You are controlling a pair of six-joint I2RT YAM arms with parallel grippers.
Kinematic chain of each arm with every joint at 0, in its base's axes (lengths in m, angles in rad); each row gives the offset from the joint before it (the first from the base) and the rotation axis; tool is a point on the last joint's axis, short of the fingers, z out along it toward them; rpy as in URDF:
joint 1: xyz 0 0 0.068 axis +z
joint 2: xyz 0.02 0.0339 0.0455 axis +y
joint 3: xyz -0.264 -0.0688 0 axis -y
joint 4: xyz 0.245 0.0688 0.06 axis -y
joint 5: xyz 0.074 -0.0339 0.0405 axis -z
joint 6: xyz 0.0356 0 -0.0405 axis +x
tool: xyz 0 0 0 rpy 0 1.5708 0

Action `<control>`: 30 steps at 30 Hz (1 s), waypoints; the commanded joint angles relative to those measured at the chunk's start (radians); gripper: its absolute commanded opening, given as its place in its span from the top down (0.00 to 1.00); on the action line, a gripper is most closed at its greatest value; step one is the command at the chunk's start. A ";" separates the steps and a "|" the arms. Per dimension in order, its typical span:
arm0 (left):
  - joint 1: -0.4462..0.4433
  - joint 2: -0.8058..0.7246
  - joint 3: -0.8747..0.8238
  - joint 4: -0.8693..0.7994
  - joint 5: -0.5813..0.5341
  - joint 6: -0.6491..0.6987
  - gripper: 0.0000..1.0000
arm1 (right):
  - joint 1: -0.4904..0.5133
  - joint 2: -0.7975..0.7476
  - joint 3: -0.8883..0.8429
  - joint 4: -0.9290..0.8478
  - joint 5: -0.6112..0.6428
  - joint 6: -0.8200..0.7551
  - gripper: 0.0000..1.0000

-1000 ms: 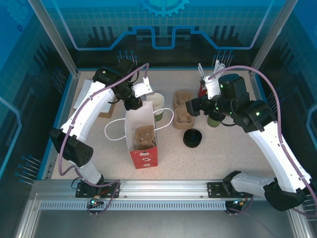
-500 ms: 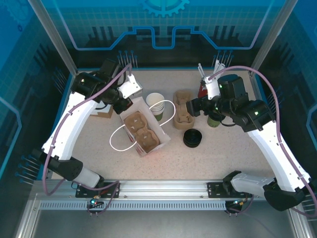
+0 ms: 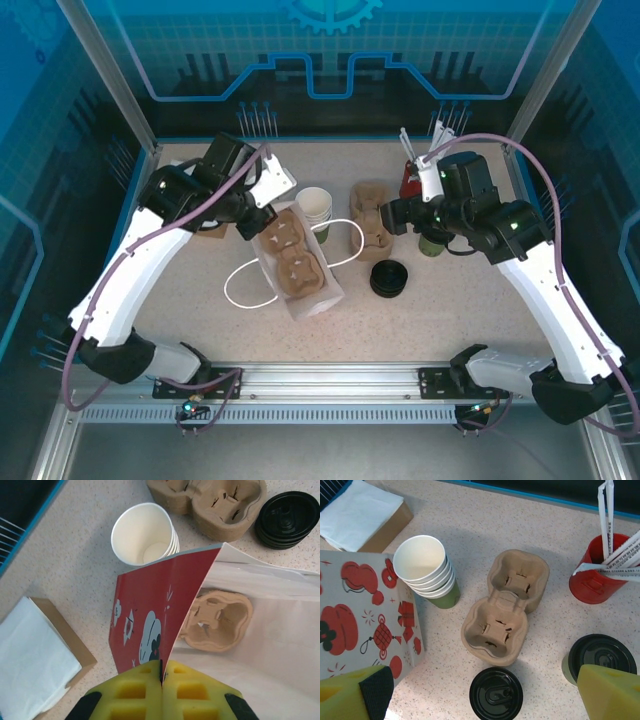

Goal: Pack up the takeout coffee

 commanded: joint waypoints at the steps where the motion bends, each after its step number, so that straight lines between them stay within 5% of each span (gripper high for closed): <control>1: -0.021 -0.029 -0.017 0.039 -0.068 0.024 1.00 | -0.017 -0.017 -0.011 -0.010 0.025 0.014 0.03; 9: -0.033 -0.038 0.016 0.015 -0.051 -0.061 1.00 | -0.021 -0.013 -0.004 -0.016 -0.026 0.009 0.04; 16: -0.034 -0.014 0.061 -0.037 0.001 -0.273 1.00 | -0.021 0.016 0.076 -0.074 -0.103 0.082 0.12; 24: -0.015 0.006 0.012 -0.079 0.083 -0.504 1.00 | -0.009 0.062 0.166 -0.127 -0.230 0.206 0.38; 30: 0.100 -0.008 -0.097 -0.011 0.196 -0.548 1.00 | 0.075 0.094 0.215 -0.122 -0.247 0.247 0.55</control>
